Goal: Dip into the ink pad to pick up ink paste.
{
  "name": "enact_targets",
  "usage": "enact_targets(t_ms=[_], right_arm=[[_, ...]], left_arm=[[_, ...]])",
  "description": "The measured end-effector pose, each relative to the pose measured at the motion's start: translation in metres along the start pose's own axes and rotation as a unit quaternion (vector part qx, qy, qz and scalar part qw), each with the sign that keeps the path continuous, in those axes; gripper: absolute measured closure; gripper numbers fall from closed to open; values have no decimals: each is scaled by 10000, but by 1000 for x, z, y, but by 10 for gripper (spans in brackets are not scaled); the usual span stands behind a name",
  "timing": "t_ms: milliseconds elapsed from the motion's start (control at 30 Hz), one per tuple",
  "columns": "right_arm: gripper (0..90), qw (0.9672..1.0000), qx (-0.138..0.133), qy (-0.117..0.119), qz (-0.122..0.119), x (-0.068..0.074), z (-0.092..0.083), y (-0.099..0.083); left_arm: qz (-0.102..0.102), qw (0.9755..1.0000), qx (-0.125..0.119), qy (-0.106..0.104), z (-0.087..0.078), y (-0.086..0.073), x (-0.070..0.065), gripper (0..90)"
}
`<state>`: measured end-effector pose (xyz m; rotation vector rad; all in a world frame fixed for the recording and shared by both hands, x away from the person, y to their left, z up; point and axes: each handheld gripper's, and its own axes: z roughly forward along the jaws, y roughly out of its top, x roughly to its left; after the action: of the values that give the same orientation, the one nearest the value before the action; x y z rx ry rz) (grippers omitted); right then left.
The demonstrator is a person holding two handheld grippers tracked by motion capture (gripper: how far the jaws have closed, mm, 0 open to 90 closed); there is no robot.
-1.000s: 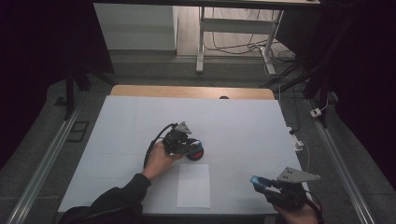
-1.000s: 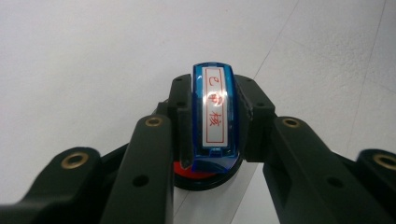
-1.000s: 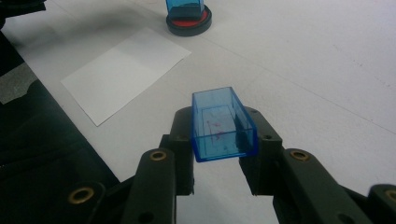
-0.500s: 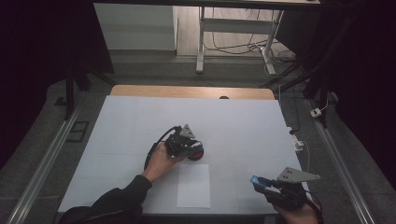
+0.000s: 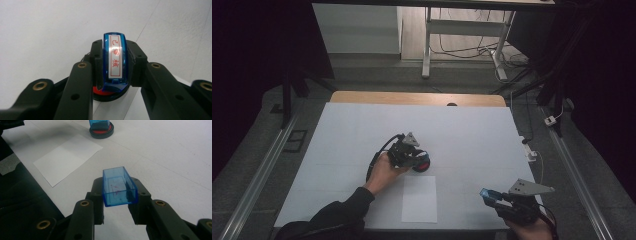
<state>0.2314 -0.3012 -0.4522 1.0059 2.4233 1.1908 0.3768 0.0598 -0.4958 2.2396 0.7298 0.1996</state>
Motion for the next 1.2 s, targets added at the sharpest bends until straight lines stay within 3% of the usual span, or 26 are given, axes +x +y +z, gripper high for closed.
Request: enact_targets(t_ms=[133, 267, 567, 667, 867, 1200], right_arm=[[678, 10000, 2, -7, -4, 0, 0, 0], [678, 10000, -1, -8, -12, 0, 0, 0], [678, 10000, -6, -4, -18, 0, 0, 0], [678, 10000, -8, -6, -17, 0, 0, 0], [678, 10000, -32, 2, -15, 0, 0, 0], [678, 10000, -41, 1, -25, 0, -1, -1]], left_arm=[[-137, 9998, -53, -158, 0, -2, 6, 707], [-43, 9998, -69, -178, 0, -2, 6, 706], [206, 9998, 24, 42, -1, 3, -1, 705], [223, 9997, -74, 83, -4, 4, -3, 705], [251, 9995, -194, -3, -13, 8, -4, 705], [386, 9990, -156, -150, -21, 8, -11, 704]])
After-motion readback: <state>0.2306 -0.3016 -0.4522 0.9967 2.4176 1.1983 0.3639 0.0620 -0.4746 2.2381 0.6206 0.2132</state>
